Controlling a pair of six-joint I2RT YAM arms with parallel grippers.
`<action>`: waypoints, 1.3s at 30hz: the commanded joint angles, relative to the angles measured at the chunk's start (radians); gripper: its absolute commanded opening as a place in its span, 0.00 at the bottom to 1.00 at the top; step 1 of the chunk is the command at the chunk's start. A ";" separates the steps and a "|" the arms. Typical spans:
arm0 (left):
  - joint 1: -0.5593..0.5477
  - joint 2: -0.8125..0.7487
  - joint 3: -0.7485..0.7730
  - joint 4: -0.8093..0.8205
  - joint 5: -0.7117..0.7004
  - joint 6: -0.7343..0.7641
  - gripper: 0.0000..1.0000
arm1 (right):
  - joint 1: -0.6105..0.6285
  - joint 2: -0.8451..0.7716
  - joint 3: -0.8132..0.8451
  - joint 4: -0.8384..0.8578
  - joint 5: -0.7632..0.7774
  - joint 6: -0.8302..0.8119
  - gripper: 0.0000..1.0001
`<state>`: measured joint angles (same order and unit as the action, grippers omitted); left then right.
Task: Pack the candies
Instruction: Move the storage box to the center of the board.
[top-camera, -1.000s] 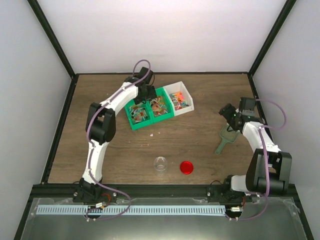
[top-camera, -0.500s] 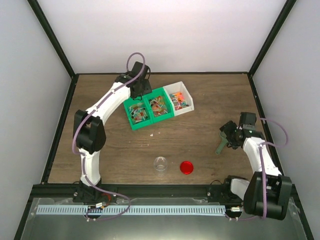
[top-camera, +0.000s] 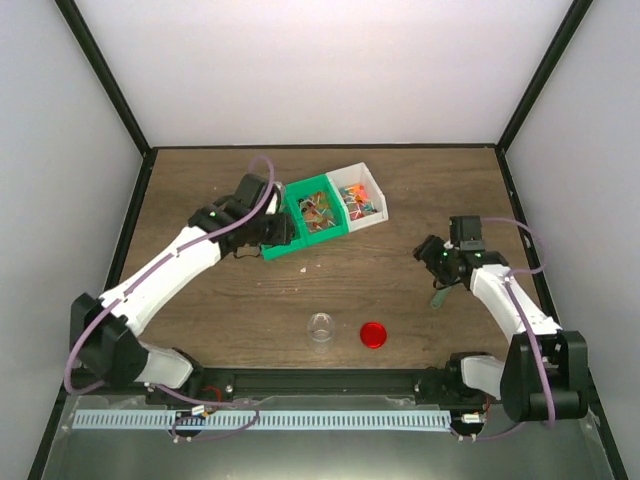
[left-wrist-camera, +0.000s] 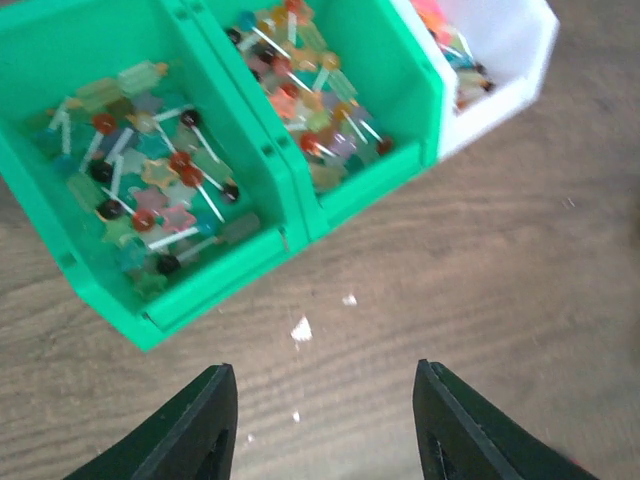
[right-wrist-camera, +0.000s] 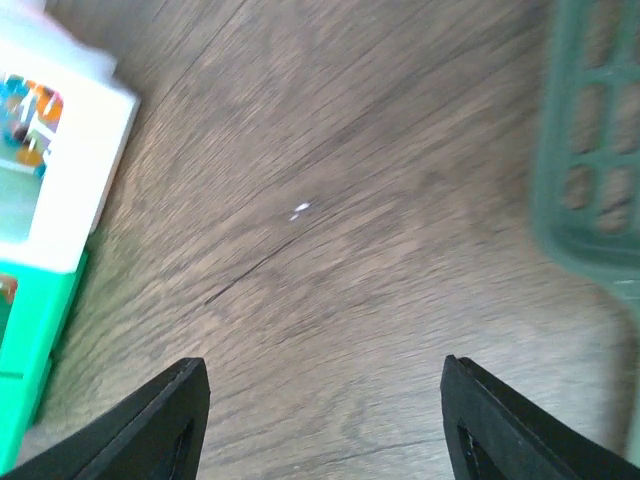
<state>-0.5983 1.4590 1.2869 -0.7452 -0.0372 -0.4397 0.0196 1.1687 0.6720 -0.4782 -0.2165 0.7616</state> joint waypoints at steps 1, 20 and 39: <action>-0.013 -0.090 -0.081 -0.010 0.162 0.068 0.52 | 0.083 0.037 0.031 0.050 0.027 0.032 0.66; -0.376 -0.181 -0.143 -0.237 0.166 0.001 0.54 | 0.175 0.165 0.033 0.135 0.003 0.047 0.69; -0.475 -0.038 -0.147 -0.269 0.080 0.028 0.52 | 0.175 0.176 0.036 0.127 0.000 0.050 0.69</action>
<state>-1.0641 1.4044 1.1496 -0.9993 0.0639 -0.4290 0.1852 1.3342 0.6807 -0.3542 -0.2157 0.8055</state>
